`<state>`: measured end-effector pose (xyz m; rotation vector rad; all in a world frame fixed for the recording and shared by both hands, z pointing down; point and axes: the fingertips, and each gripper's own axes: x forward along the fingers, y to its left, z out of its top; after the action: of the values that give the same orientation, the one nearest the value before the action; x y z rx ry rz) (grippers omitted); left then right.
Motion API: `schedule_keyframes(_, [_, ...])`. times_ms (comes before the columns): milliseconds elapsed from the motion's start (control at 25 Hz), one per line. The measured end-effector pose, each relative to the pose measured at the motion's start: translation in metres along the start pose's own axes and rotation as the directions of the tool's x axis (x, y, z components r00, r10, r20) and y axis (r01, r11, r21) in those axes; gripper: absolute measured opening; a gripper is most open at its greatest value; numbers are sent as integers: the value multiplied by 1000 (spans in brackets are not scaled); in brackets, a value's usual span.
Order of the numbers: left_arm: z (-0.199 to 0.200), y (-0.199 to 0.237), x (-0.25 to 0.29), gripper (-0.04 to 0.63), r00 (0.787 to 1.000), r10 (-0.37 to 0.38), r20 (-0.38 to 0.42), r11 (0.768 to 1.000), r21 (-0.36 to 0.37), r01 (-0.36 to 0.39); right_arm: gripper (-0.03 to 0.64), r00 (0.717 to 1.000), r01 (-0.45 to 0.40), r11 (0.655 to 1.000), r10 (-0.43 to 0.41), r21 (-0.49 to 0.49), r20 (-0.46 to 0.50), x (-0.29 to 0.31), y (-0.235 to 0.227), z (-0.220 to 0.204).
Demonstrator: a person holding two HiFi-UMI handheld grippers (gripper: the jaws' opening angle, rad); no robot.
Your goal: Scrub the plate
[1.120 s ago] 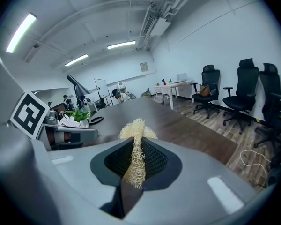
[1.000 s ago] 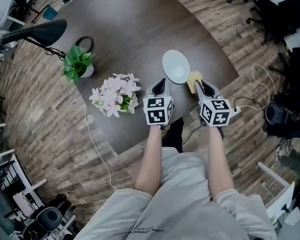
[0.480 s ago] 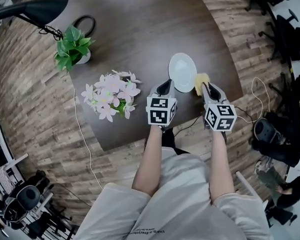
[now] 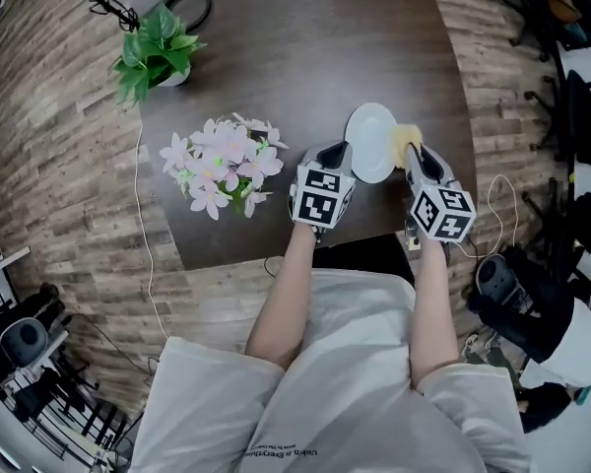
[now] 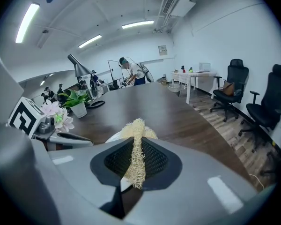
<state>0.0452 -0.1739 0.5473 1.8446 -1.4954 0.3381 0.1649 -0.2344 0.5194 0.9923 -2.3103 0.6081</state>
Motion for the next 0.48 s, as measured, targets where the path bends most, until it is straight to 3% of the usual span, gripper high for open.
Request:
schedule_keyframes(120, [-2,-6,-4,0,1000,-25,-11,999,-46,24,69,1000,-20,999,20,-48,-1,3,1,14])
schedule_keyframes(240, [0,-10,-7,0,1000,-23,1,999,-41,23,69,999,-41,996,41,-83,7,11,1,29])
schedule_keyframes(480, [-9,-10,-3,0,999,39,14,993,-114,-37,69,988,-146,978,136,-146,-74,41,4,27])
